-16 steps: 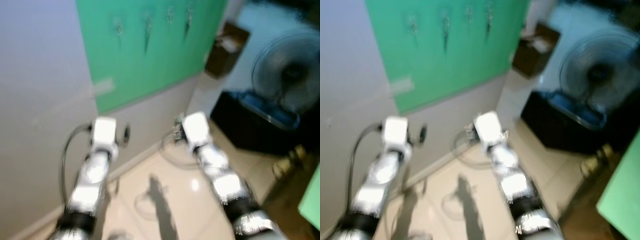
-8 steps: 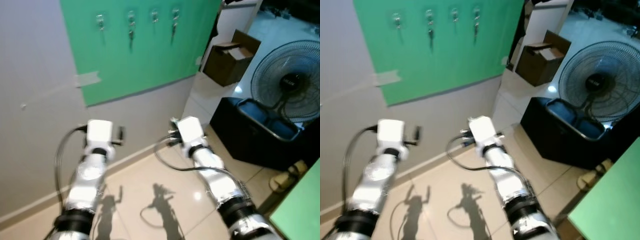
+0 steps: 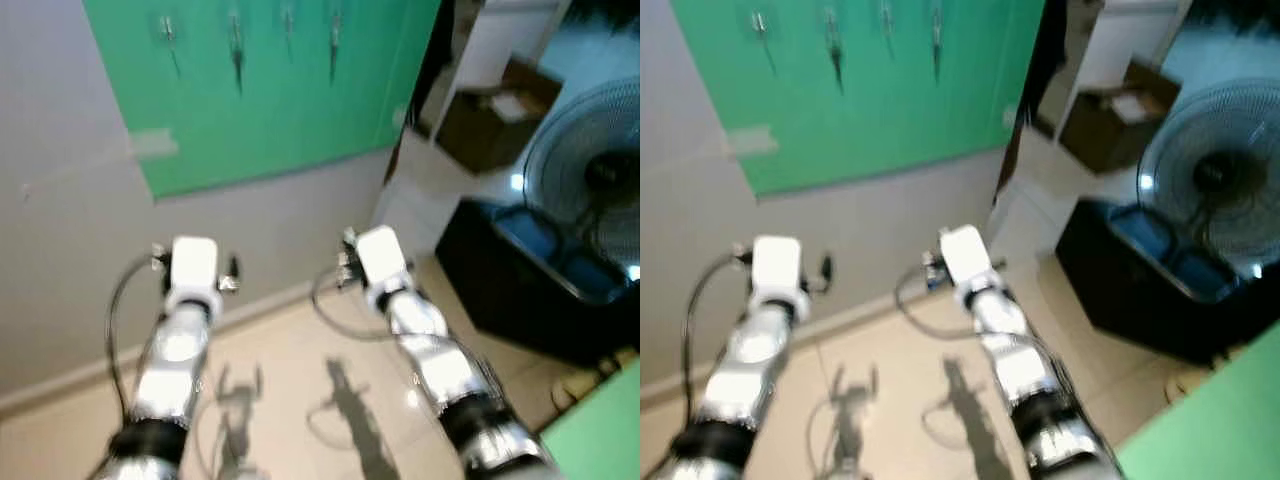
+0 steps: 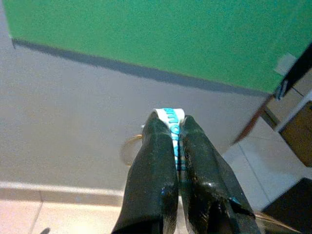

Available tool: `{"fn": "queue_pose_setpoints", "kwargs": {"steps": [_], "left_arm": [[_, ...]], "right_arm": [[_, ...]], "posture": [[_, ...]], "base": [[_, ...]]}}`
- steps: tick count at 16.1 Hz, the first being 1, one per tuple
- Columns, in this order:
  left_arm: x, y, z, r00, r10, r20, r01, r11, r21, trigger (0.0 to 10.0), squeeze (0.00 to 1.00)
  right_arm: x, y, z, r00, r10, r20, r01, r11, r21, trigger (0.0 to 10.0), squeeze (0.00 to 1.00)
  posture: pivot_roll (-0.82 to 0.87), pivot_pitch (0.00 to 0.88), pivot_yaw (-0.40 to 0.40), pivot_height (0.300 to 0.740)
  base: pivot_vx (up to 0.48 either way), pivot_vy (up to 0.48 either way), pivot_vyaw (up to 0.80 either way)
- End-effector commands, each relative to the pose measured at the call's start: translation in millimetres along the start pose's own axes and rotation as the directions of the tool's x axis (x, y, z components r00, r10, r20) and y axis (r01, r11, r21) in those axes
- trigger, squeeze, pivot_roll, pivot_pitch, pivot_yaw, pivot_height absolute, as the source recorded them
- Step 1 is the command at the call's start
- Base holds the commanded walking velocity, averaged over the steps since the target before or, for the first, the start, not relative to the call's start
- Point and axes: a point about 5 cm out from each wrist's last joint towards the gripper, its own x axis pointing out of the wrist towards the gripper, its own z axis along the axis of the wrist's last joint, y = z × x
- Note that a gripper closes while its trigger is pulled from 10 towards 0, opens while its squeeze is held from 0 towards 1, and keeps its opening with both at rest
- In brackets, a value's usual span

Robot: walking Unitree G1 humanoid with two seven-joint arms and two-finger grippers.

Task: Hang keys on a hook

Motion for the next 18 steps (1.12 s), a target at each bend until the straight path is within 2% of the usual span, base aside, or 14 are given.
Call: {"fn": "queue_pose_setpoints", "kwargs": {"steps": [1,7,12,13,16,18], "left_arm": [[-1.0,-6.4,4.0,0.999,-0.037,0.021,0.037,0.999,0.002,10.0,0.00],[0.7,-7.2,4.3,0.999,-0.039,0.019,0.039,0.999,0.010,10.0,0.00],[-0.1,-19.6,7.4,0.993,-0.108,0.044,0.107,0.994,0.030,10.0,0.00],[-0.5,-20.0,6.6,0.994,-0.107,0.038,0.107,0.994,0.004,10.0,0.00],[-0.3,-18.2,6.2,0.996,-0.089,0.033,0.088,0.996,0.028,10.0,0.00],[0.9,-17.3,4.0,0.997,-0.069,0.017,0.068,0.996,0.062,10.0,0.00]], "right_arm": [[0.0,-3.0,1.7,1.000,-0.006,0.003,0.006,1.000,-0.004,10.0,0.00],[-1.9,-2.0,0.4,1.000,-0.011,0.003,0.011,1.000,0.005,10.0,0.00],[-3.3,-4.4,-3.3,1.000,-0.025,-0.013,0.025,1.000,0.007,10.0,0.00],[-3.6,-3.7,-0.6,1.000,-0.020,0.007,0.020,1.000,0.002,10.0,0.00],[-4.1,-5.1,0.5,1.000,-0.027,0.014,0.027,1.000,-0.002,10.0,0.00],[-3.8,-3.4,0.2,1.000,-0.022,0.009,0.022,1.000,-0.001,10.0,0.00]], "posture": [[0.09,0.000,-0.077,0.740],[0.08,0.000,-0.067,0.740],[0.07,0.000,-0.058,0.740],[0.07,0.000,-0.058,0.740],[0.07,0.000,-0.057,0.740],[0.07,0.000,-0.059,0.740]], "base": [[0.480,0.000,0.00],[0.459,0.000,0.00],[0.461,0.000,0.00],[0.461,0.000,0.00],[0.454,0.000,0.78],[0.000,0.000,0.73]]}}
